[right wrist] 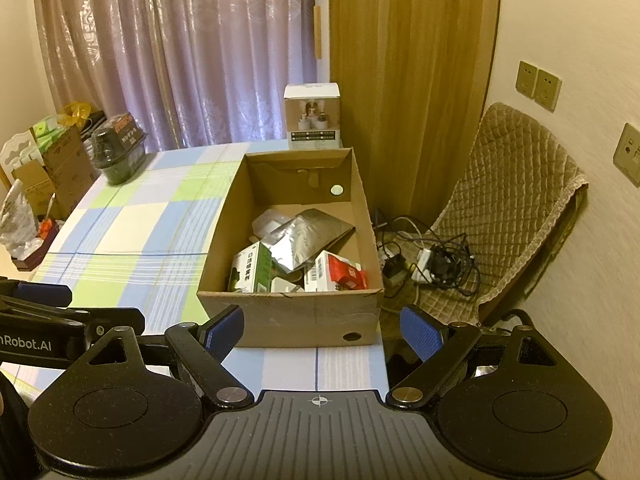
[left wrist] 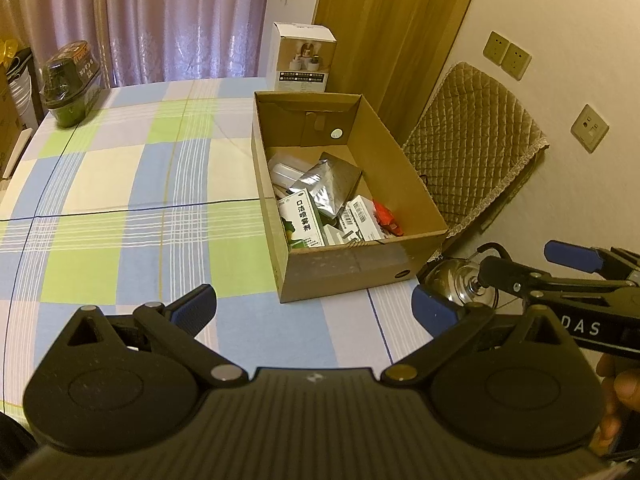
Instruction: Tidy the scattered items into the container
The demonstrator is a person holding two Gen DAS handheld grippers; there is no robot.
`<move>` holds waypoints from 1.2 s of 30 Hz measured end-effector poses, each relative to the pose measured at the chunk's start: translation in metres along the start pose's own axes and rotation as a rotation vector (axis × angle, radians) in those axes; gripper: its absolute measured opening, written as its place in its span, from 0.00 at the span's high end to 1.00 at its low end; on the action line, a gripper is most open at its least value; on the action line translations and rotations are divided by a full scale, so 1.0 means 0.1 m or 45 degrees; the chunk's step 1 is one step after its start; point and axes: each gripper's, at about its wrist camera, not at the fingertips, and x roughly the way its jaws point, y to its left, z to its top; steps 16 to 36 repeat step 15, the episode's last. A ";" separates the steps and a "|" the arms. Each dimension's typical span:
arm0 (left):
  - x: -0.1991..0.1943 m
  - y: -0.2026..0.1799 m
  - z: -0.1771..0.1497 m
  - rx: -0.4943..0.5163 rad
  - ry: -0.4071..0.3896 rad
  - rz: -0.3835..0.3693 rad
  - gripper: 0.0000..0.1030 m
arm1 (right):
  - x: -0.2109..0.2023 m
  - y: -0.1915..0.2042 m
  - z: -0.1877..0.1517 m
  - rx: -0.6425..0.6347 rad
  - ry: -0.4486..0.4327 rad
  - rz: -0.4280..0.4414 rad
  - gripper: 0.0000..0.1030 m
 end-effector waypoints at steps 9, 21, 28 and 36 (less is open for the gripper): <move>0.00 -0.01 0.01 -0.003 -0.001 -0.005 0.01 | -0.02 -0.02 0.00 -0.001 0.001 -0.011 0.12; -0.02 -0.01 0.02 0.004 -0.014 -0.013 0.01 | -0.02 -0.02 0.01 -0.002 0.002 -0.011 0.12; -0.02 -0.01 0.02 0.004 -0.014 -0.013 0.01 | -0.02 -0.02 0.01 -0.002 0.002 -0.011 0.12; -0.02 -0.01 0.02 0.004 -0.014 -0.013 0.01 | -0.02 -0.02 0.01 -0.002 0.002 -0.011 0.12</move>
